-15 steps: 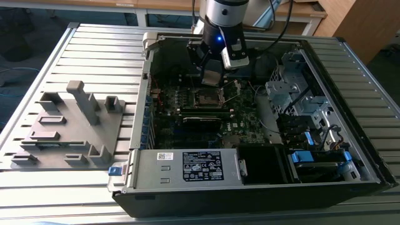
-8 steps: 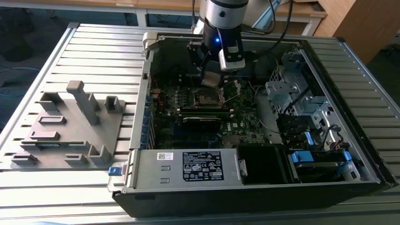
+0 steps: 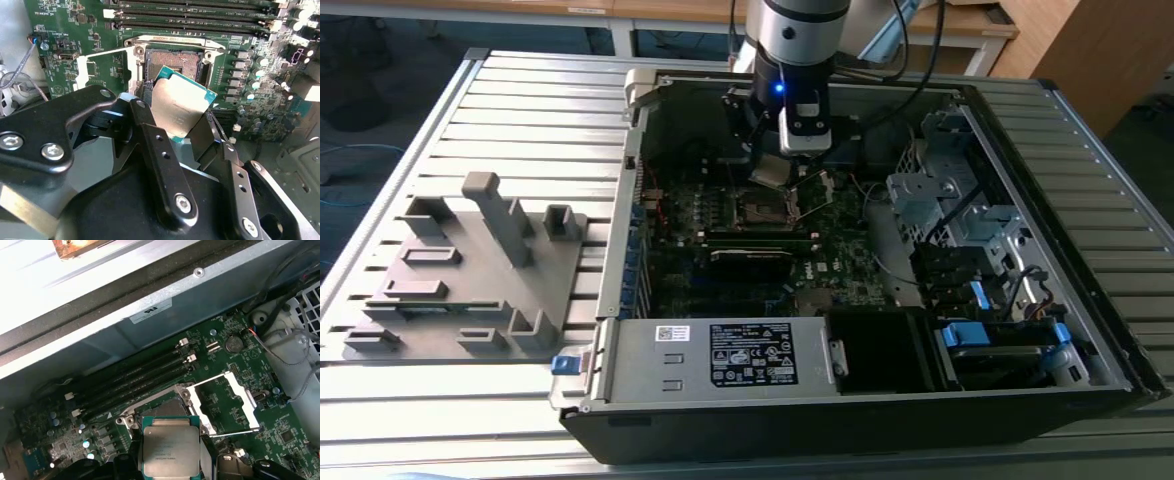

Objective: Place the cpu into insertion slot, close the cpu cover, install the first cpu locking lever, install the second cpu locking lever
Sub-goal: 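Place the cpu into insertion slot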

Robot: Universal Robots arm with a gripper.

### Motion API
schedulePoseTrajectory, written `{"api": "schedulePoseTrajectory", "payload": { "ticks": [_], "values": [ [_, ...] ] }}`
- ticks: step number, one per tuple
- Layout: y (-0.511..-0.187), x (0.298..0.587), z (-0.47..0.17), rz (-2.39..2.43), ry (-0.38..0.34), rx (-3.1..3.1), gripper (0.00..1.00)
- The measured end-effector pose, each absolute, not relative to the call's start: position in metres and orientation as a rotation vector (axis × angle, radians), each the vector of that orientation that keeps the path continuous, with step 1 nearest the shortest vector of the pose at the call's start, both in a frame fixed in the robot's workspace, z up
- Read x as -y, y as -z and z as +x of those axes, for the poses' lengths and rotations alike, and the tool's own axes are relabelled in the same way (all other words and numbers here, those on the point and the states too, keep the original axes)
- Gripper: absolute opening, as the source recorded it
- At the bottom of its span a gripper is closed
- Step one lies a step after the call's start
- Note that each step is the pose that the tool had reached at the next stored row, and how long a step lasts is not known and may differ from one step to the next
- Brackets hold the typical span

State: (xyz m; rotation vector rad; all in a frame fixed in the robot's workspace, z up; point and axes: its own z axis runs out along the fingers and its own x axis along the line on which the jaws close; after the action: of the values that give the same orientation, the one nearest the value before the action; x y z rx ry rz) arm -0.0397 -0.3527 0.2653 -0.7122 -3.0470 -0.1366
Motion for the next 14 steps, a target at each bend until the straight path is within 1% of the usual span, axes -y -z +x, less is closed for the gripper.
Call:
{"api": "schedulePoseTrajectory", "payload": {
  "ticks": [14],
  "values": [
    [-0.2651,0.3526,-0.0397,-0.721,0.137,3.045,0.54]
  ]
}}
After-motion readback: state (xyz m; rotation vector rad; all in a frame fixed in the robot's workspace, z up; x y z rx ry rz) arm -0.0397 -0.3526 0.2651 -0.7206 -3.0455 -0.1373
